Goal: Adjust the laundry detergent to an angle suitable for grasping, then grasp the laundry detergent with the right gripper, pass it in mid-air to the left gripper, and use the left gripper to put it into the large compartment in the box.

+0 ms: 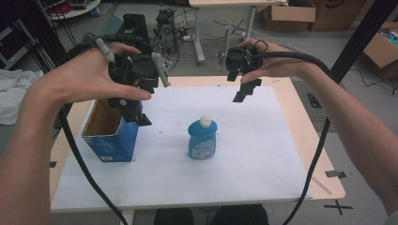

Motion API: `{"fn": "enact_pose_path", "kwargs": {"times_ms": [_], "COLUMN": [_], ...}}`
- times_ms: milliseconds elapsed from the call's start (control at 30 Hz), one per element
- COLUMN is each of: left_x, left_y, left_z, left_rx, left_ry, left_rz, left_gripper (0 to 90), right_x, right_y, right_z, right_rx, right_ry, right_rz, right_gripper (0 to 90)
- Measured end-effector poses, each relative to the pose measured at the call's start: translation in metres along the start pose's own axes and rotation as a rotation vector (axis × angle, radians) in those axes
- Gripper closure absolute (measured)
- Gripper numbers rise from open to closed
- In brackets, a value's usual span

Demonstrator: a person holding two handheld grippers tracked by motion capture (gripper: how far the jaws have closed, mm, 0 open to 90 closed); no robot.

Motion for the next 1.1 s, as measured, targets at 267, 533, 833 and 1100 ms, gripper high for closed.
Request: {"fn": "enact_pose_path", "kwargs": {"times_ms": [267, 533, 833, 1100], "left_x": [0.016, 0.028, 0.038, 0.028], "left_y": [0.0, -0.004, 0.003, 0.001], "left_z": [-0.008, -0.016, -0.017, -0.014], "left_rx": [0.01, 0.011, -0.012, -0.007], "left_ry": [0.006, 0.016, 0.032, 0.015], "left_rz": [0.031, 0.041, 0.039, 0.038], "left_gripper": [17.5, 17.5, 17.4, 17.5], "right_x": [-0.001, -0.005, -0.003, -0.004], "right_y": [-0.003, 0.002, 0.0, -0.001], "right_z": [-0.004, -0.003, -0.002, -0.003], "right_rx": [-0.016, -0.004, -0.01, -0.01], "right_ry": [-0.006, -0.004, -0.008, -0.007], "right_rz": [0.002, 0.015, 0.014, 0.009], "right_gripper": [17.2, 17.3, 17.3, 17.2]}}
Point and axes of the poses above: each handheld gripper's, and its own axes: x roughly backward along the jaws, y roughly out of its top, z roughly to its left, the point moved 3 cm from there along -x, roughly forward along the jaws, and after that the axes turned 6 degrees about -y, right-handed, at the moved point
